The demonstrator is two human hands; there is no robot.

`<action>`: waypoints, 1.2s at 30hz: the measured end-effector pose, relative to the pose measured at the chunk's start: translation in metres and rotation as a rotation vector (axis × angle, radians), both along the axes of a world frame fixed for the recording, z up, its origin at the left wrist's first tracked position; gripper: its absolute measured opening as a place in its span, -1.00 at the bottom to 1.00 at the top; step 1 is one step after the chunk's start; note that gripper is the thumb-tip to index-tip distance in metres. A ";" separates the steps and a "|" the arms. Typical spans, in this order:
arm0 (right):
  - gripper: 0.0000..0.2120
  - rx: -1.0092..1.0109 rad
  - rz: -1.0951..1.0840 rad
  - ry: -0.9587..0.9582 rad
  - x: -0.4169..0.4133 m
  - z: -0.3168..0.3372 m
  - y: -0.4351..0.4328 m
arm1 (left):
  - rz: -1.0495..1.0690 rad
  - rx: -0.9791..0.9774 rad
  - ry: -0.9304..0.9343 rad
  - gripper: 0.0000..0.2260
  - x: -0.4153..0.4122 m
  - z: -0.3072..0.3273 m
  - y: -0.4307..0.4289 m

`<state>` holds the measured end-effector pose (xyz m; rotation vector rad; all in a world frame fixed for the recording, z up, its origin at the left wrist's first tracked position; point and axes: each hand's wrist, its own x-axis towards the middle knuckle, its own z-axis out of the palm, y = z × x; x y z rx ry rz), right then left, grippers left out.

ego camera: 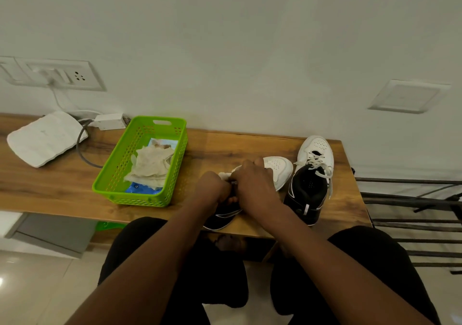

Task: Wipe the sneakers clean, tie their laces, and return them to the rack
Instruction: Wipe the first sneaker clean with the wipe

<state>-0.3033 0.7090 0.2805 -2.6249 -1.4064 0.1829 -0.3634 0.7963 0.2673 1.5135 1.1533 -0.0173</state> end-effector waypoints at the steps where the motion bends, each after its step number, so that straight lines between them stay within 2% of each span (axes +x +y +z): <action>1: -0.71 -0.036 -0.012 -0.043 0.000 0.002 0.001 | 0.047 0.029 -0.010 -0.85 0.000 -0.003 0.000; 3: -0.76 -0.083 -0.067 -0.088 -0.003 0.003 0.000 | 0.098 0.046 -0.020 -0.77 0.000 -0.006 -0.002; 7: -0.81 -0.078 -0.137 -0.066 -0.005 0.002 -0.001 | 0.146 -0.029 -0.036 -0.88 -0.003 -0.010 0.002; 11: -0.79 0.145 -0.143 0.346 0.002 -0.007 -0.006 | 0.175 -0.082 -0.041 -0.83 -0.014 -0.002 0.002; 13: -0.80 0.085 -0.084 0.405 0.003 -0.005 -0.011 | 0.170 -0.079 -0.031 -0.78 -0.014 0.002 0.000; 16: -0.80 0.069 -0.135 0.301 0.002 -0.002 -0.014 | 0.196 -0.076 -0.023 -0.78 -0.009 0.003 -0.001; 19: -0.78 0.025 -0.192 0.029 0.007 0.001 -0.010 | 0.227 -0.116 -0.029 -0.84 -0.005 0.005 -0.004; 23: -0.78 -0.089 -0.155 -0.102 0.006 0.002 -0.001 | 0.259 -0.139 -0.044 -0.84 -0.004 0.003 -0.003; 25: -0.79 -0.065 -0.145 -0.097 0.001 0.000 0.002 | 0.257 -0.143 -0.059 -0.87 -0.006 0.004 -0.003; 29: -0.78 0.082 -0.093 0.197 -0.002 -0.007 -0.002 | 0.171 -0.011 -0.065 -0.74 -0.015 -0.002 -0.007; 31: -0.77 0.108 -0.092 0.169 0.002 -0.009 -0.002 | 0.145 0.037 -0.037 -0.74 -0.015 -0.007 -0.008; 34: -0.76 0.080 -0.127 0.002 0.004 -0.010 0.005 | 0.150 0.032 -0.031 -0.71 -0.010 -0.009 -0.007; 36: -0.77 0.101 -0.091 0.033 0.001 -0.013 0.011 | 0.178 0.026 -0.048 -0.68 -0.013 -0.009 -0.005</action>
